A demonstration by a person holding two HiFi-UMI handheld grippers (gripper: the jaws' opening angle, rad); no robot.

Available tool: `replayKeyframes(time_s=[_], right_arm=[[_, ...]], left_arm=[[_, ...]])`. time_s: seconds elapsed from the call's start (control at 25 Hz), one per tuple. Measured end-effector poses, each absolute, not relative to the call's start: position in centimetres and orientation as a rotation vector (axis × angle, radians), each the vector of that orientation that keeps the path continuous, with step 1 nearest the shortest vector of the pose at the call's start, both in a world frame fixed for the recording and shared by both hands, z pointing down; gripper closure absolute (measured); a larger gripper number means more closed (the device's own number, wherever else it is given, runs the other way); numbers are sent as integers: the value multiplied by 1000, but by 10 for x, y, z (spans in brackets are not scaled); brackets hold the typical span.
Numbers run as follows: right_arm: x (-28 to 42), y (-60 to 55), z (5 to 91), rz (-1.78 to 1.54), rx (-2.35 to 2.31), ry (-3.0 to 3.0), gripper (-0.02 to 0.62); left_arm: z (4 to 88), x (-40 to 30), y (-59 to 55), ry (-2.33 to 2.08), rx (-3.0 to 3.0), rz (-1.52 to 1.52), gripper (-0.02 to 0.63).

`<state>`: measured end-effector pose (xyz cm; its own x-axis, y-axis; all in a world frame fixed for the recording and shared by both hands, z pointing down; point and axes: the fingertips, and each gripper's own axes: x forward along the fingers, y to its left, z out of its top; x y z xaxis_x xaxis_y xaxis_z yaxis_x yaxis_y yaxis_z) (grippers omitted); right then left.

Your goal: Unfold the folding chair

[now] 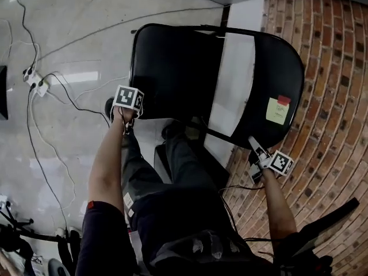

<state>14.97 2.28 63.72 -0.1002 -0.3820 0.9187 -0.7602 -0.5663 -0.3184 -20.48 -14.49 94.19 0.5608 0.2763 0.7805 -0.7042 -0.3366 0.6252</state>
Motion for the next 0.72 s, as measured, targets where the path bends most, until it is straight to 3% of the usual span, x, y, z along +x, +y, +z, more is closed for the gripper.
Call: replayKeyframes(time_s=[0.16, 0.28, 0.4, 0.48, 0.72], right_arm=[[128, 6, 639, 1670, 1836, -1311, 417], [130, 17, 631, 1623, 1767, -1236, 347], [152, 29, 613, 1518, 1758, -1120, 332], [169, 36, 600, 1443, 1784, -1064, 240], [192, 3, 497, 1032, 2050, -1041, 233]], left_arm=[[920, -223, -154, -399, 1591, 1051, 106], [890, -229, -172, -438, 1594, 977, 115], [852, -247, -187, -469, 1605, 951, 115], [828, -257, -210, -468, 1656, 965, 115], [722, -270, -277, -489, 1848, 869, 117]])
